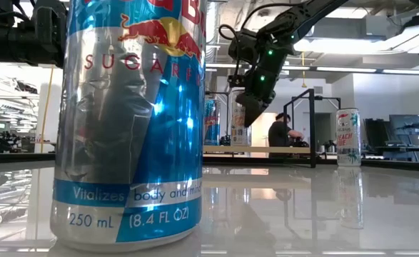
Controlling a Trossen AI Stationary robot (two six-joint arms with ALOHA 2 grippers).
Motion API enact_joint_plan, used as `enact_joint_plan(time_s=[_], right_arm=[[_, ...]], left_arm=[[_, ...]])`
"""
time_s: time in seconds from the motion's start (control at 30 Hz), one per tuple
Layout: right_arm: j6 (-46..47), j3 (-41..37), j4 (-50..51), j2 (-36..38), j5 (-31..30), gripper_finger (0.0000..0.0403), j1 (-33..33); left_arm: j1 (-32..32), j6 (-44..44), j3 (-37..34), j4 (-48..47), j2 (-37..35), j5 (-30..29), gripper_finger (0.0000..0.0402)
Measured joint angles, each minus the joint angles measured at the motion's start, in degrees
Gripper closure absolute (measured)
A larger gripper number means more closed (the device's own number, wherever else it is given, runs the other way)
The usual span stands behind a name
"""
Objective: Place canned beverage on shelf
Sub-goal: Put the top white-yellow soda can on the shelf
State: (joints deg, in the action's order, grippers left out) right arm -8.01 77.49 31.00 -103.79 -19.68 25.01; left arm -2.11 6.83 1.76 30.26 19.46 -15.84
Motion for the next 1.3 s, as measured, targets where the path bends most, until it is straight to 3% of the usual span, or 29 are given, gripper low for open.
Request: enact_joint_plan(time_s=[0.23, 0.4, 0.73, 1.3], right_arm=[[0.0, 0.0, -0.3, 0.0, -0.3, 0.0382, -0.3], [0.0, 0.0, -0.2, 0.0, -5.9, 0.0382, -0.2], [0.9, 0.0, -0.7, 0.0, -2.6, 0.0382, -2.1], [1.7, 0.0, -5.4, -0.1, -6.0, 0.0382, -0.5]], left_arm=[[0.0, 0.0, 0.0, 0.0, 0.0, 0.0, 0.0009], [0.0, 0.0, 0.0, 0.0, 0.0, 0.0, 0.0009], [0.0, 0.0, 0.0, 0.0, 0.0, 0.0, 0.0009], [0.0, 0.0, 0.0, 0.0, 0.0, 0.0, 0.0009]])
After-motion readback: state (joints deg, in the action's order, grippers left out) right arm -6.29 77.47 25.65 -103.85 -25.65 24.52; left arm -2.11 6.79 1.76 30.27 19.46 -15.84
